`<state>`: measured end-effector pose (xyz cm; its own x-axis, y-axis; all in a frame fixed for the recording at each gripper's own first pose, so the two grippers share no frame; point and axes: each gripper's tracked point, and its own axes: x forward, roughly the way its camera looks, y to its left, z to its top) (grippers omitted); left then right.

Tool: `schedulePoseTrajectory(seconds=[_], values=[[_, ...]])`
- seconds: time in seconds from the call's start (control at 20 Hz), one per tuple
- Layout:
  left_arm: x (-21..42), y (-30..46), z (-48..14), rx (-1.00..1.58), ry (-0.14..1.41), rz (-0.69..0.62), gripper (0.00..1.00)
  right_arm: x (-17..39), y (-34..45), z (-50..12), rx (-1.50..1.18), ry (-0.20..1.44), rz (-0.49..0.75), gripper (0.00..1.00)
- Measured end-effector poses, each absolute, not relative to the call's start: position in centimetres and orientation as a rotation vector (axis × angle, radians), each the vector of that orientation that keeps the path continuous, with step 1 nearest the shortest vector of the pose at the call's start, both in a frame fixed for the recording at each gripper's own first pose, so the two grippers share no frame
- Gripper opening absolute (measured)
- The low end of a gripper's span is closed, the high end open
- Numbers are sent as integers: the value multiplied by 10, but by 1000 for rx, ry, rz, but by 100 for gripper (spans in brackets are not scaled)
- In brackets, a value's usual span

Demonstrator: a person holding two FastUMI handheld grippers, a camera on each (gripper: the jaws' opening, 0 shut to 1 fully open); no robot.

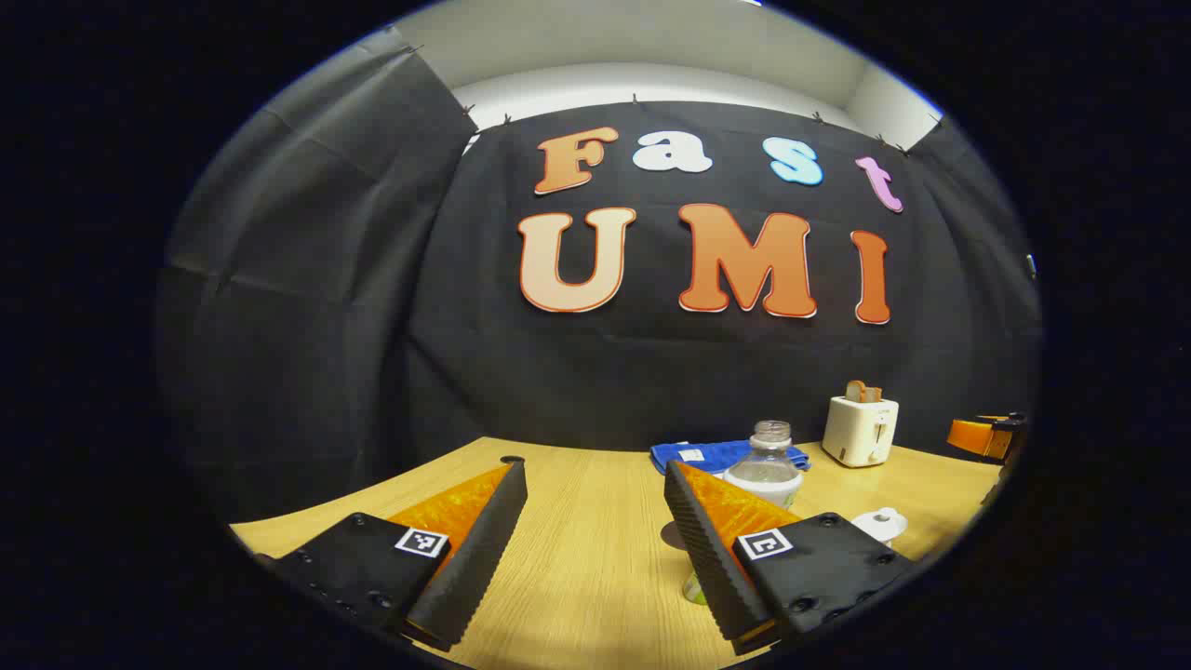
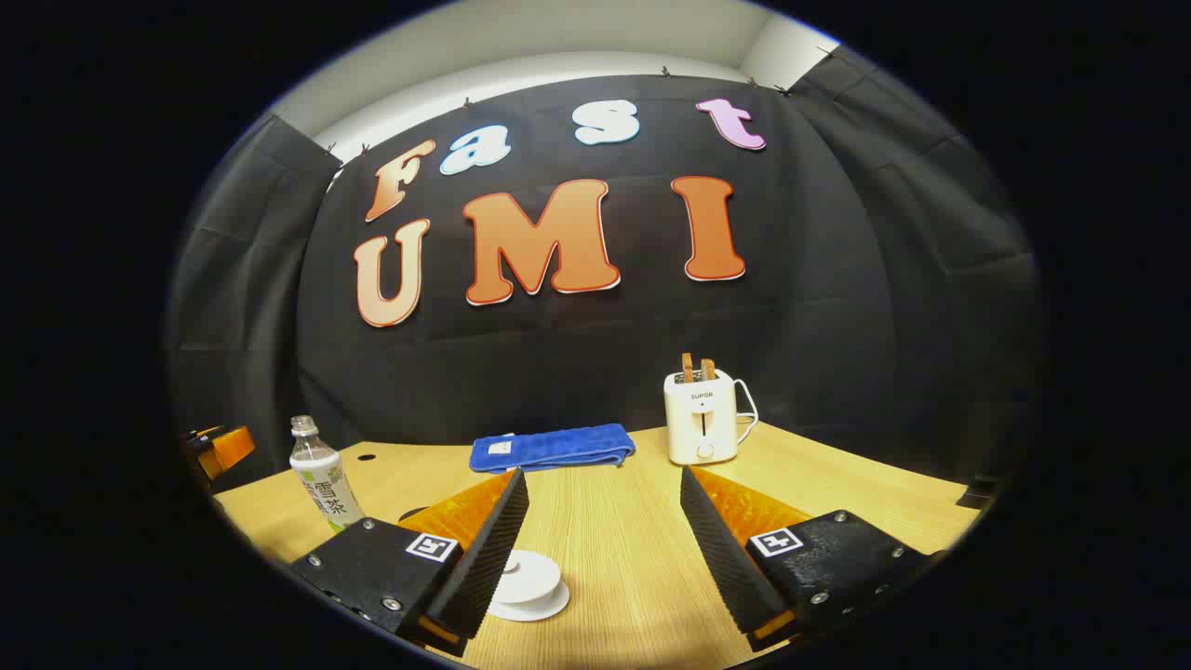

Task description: Open the teacup lid with one hand, grasp the water bottle and pour water into the teacup with the other hand; after pouring, place the water bottle on the coaster and then close the teacup lid.

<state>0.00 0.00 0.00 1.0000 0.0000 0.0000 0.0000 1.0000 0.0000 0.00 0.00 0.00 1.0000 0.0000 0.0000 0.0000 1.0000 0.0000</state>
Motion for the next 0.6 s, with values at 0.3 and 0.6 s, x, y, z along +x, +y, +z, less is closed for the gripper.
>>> schedulePoseTrajectory(seconds=[0.3, 0.6], values=[[10, 1, -17, -28, 62, -23, 99, 0, -1, -9, -45, 23, -13, 98], [6, -3, -4, -1, 26, -51, 99, -3, 10, -3, -43, 17, 19, 98]])
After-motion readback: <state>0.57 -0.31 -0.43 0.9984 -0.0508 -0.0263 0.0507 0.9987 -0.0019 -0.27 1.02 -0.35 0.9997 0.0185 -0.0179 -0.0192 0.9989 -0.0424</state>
